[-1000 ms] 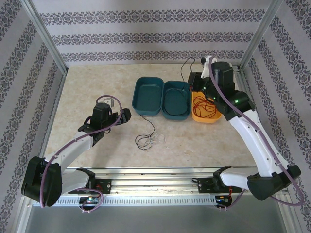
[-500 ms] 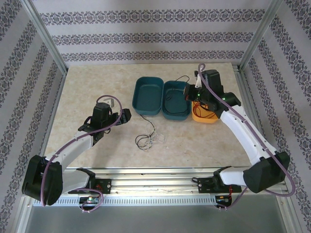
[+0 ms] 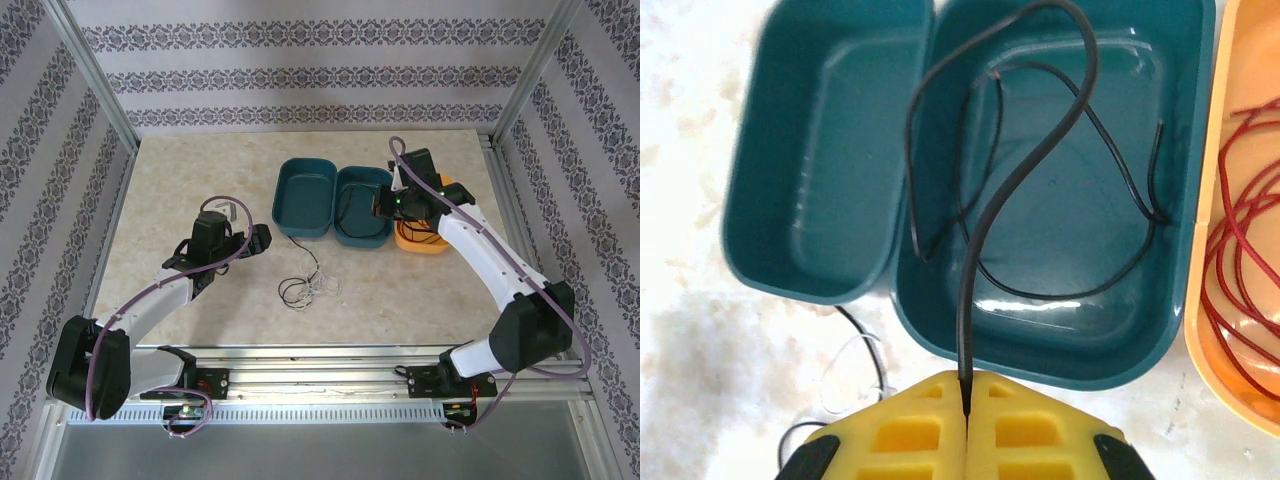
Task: Untangle the cables
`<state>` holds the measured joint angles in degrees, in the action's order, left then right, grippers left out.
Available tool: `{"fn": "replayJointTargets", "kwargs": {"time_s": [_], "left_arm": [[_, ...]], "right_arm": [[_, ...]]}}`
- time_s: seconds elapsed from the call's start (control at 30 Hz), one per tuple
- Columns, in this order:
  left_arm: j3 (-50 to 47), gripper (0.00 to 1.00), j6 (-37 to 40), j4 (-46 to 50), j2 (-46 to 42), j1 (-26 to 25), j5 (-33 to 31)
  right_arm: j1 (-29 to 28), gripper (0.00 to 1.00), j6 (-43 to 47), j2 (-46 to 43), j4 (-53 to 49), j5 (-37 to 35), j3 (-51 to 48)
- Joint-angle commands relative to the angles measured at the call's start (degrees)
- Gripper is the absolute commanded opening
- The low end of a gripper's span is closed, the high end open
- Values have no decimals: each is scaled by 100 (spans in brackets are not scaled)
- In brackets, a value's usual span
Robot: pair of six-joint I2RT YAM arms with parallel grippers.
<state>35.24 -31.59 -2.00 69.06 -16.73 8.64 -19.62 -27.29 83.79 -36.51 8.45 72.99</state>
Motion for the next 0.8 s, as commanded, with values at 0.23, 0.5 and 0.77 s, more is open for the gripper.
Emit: {"fn": "replayJointTargets", "kwargs": {"time_s": [0.23, 0.5, 0.77], "left_arm": [[-59, 99, -75, -297, 63, 88, 162], [-49, 99, -31, -194, -6, 89, 129], [-48, 99, 12, -162, -36, 92, 149]], "right_arm": [[17, 0, -162, 1010, 161, -623, 87], [3, 0, -329, 1685, 347, -1226, 499], [-71, 32, -297, 1983, 424, -1531, 645]]}}
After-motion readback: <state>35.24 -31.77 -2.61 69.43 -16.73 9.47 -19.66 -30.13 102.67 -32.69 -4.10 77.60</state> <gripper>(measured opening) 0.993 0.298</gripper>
